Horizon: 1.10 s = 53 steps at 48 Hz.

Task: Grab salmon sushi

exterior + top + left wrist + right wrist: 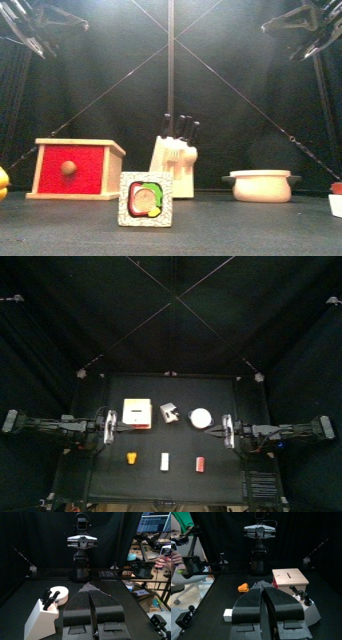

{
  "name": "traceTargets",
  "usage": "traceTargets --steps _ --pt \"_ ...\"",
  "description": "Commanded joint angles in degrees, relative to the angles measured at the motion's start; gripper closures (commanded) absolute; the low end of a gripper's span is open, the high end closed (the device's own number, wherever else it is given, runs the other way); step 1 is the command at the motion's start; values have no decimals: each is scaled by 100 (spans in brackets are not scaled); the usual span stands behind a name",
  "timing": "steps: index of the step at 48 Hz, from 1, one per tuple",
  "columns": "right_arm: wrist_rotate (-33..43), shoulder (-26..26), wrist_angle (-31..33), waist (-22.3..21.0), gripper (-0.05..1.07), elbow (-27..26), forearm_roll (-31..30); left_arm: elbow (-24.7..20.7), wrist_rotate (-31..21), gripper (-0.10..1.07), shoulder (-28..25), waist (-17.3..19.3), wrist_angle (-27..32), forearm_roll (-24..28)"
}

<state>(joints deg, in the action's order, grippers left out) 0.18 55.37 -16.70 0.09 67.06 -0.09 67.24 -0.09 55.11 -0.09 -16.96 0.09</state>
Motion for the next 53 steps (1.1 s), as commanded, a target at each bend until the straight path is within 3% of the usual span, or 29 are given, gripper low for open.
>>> traceTargets --steps 1,10,26,40,53 --pt "-44 -193 -35 -62 105 35 -35 255 9 97 -105 53 -158 -26" --pt "26 -721 -35 -193 101 176 -237 316 18 97 -105 70 -202 -18" --pt "70 -1468 -53 -185 101 -132 -149 545 18 97 -105 0 -202 -18" --pt "176 -1749 -53 -132 101 -264 -9 642 9 97 -114 -18 -105 -26" --pt "176 -1854 -44 97 100 -334 589 668 18 97 -105 -26 -35 -18"
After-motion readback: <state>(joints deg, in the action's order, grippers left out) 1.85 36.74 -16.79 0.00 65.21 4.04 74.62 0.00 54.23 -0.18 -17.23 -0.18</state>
